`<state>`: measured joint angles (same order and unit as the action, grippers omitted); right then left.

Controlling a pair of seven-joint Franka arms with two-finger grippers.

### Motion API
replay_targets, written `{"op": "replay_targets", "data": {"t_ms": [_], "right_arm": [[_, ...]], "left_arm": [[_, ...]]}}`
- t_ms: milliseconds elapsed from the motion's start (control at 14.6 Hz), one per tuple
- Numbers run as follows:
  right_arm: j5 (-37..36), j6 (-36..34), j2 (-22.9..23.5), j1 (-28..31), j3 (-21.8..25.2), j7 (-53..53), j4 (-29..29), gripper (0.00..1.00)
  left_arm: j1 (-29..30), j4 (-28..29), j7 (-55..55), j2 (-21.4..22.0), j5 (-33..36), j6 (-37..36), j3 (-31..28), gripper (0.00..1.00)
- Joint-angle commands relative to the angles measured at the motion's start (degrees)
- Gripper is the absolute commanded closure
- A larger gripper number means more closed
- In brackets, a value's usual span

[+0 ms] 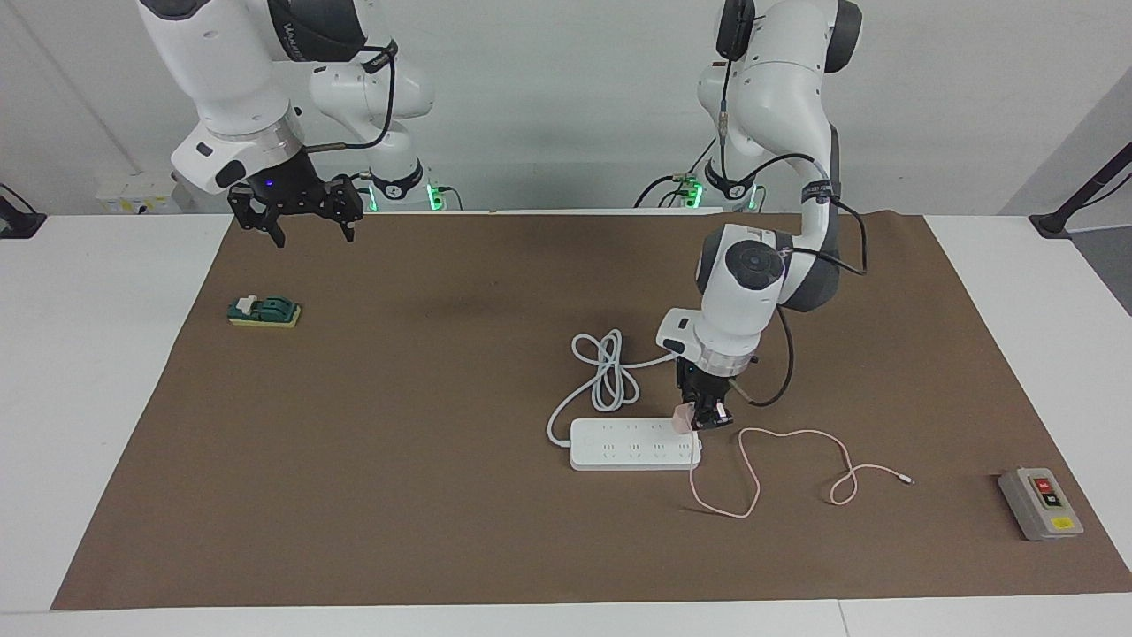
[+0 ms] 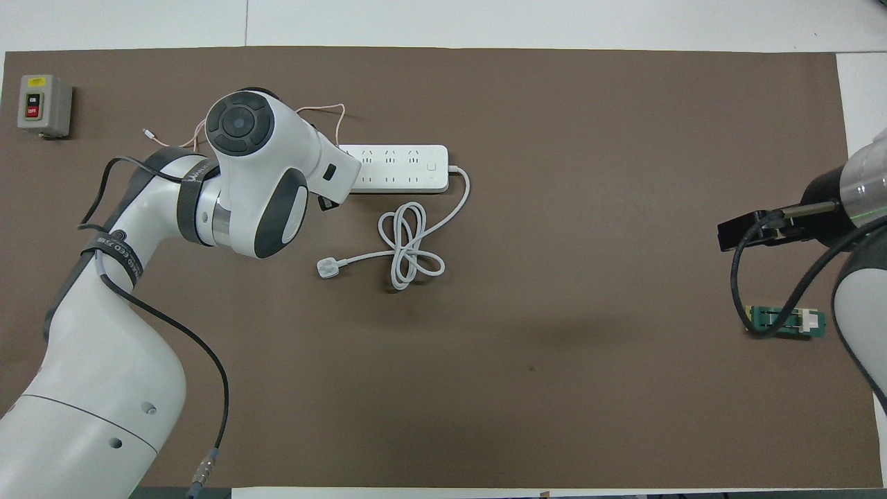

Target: Plug charger into power strip

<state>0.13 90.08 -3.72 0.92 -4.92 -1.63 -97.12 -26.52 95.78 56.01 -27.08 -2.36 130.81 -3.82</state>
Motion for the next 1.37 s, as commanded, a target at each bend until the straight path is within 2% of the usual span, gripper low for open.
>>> {"op": "replay_targets", "data": {"t_ms": [0, 549, 1030, 1304], "right_arm": [[1.36, -0.69, -0.68, 0.31, -0.44, 0.93, -0.18, 0.00], [1.36, -0.69, -0.68, 0.40, -0.35, 0.93, -0.18, 0.00], [1.36, -0.78, -0.68, 0.57, -0.35, 0.84, -0.27, 0.00], [1.28, -0.78, -0.68, 1.01, -0.35, 0.84, -0.18, 0.00]], "left_arm": [[-0.38, 2.48, 0.06, 0.54, 0.86, 0.51, -0.05, 1.00], [-0.47, 2.13, 0.15, 0.80, 1.82, -2.92, -0.23, 1.00], [-0.38, 1.34, -0.02, -0.60, 1.31, -2.40, 0.30, 1.00], [0.15, -4.45, 0.15, -3.14, 0.51, -8.98, 0.92, 1.00]]}}
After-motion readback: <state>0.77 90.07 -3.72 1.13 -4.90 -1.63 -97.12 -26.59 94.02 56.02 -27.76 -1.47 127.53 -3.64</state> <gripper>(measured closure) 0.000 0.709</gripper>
